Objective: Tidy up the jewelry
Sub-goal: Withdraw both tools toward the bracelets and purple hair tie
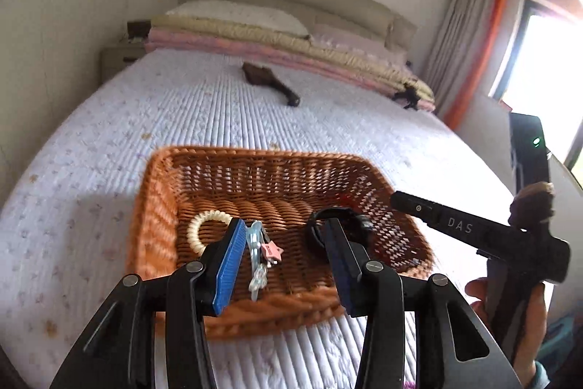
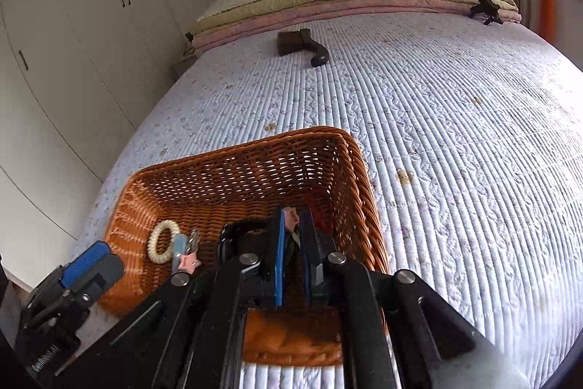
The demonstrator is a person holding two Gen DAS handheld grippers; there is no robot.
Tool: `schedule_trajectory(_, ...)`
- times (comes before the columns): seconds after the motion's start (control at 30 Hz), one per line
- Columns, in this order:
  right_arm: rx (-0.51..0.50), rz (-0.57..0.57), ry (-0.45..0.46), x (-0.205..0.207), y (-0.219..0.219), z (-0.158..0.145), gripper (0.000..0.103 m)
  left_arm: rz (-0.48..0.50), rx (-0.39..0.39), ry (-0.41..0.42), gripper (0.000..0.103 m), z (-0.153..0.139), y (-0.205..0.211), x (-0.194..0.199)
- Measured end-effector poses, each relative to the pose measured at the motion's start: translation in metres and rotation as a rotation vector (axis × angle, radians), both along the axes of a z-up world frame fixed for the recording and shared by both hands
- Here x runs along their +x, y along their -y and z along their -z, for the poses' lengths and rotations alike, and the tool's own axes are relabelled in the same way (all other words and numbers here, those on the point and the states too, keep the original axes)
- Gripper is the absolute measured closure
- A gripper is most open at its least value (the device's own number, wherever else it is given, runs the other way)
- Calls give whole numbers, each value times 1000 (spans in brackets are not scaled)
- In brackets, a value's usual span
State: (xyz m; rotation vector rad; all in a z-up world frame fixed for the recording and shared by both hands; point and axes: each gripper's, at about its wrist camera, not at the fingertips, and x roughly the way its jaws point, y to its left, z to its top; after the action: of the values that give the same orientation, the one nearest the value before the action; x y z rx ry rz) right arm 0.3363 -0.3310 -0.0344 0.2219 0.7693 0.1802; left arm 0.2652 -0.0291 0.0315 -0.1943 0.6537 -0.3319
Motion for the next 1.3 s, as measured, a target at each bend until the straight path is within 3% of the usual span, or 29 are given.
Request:
schedule_trajectory(0.3,83,-75,96,-88,0,-45,90,2,15,230,57,-82,-45,-98)
schedule_trajectory(0.37,95,-98,134,-111,0,-55,74,-8,8,270,53,-96,-55,-121)
schedule_trajectory(0.43,100,-114,169,-131,-1,-63,65,-14,8,312,52,-105,-64,-145)
schedule_trajectory(0.53,75,-120,213,-159,-3,-71,65,-19,5,349,49,-109,-74,-173)
schedule_trajectory(0.63,15,-111,268,-187,-7,-76,65,-38,-12,366,40,-106,-85,-195)
schedule_trajectory(0.8,-60,-97,309,-222,-4,-62,65,-48,-13,359,40,-91,-99,-217)
schedule_trajectory(1.03,-75,-87,176,-218,6,-9,65,-42,-4,305,40,-60,-108,-219)
schedule_trajectory(1.2,-58,-79,99,-208,8,29,67,-74,-1,222,40,-25,-112,-202)
schedule_trajectory(1.3,-83,-82,64,-200,2,47,68,-69,-23,132,40,-3,-115,-184)
